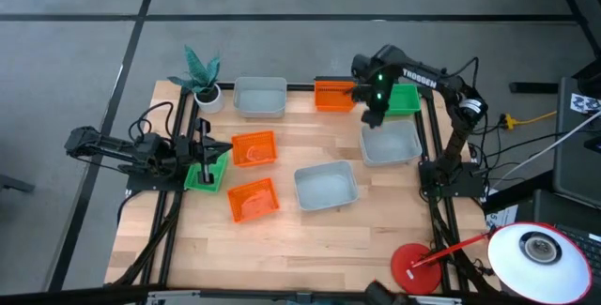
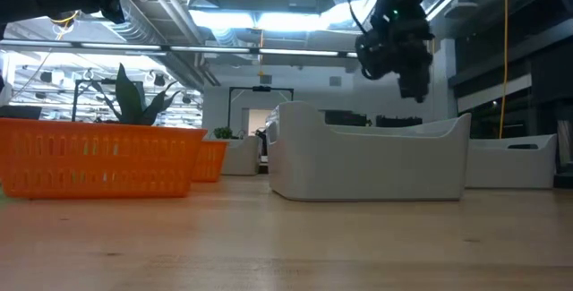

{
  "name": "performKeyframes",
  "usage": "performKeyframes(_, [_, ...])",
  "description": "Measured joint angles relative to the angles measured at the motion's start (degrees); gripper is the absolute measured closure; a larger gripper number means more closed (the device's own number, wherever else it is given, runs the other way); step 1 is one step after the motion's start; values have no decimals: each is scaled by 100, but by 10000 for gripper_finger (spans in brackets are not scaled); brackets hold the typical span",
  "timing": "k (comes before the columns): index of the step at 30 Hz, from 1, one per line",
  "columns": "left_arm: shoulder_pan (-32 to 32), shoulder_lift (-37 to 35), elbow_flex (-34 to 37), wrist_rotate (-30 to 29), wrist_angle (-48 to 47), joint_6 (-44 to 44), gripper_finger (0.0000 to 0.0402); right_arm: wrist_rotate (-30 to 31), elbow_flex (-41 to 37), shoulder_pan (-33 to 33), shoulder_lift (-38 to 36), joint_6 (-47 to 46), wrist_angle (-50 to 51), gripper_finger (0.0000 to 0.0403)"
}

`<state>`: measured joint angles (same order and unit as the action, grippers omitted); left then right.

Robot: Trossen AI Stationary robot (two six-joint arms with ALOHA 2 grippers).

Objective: Stack baskets by color
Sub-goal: Stack the middle gray bin on the top gray bin

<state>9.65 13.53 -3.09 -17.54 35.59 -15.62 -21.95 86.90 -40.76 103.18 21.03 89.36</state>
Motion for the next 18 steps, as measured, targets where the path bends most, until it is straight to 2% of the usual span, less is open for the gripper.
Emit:
performKeyframes(2, [1,1,0,-1,-25,1,392,200,-475,154,-150,-130,-268,350])
performKeyframes(7, [2,1,0,0,-24,4,392,1792,-1680,528,-322,-1356,-1286,350])
performKeyframes(9, [1,-1,0,0,-21,6,392,2137,-2073,685,-322,-1875,-1888,350])
performKeyframes(13, [0,-1,0,0,-18,3,392,1637,-2386,1116,-317,-2082,-3556,350])
performKeyframes(18, [1,-1,0,2,13,2,392,1036,-2130,1711,-317,-2054,-5925,350])
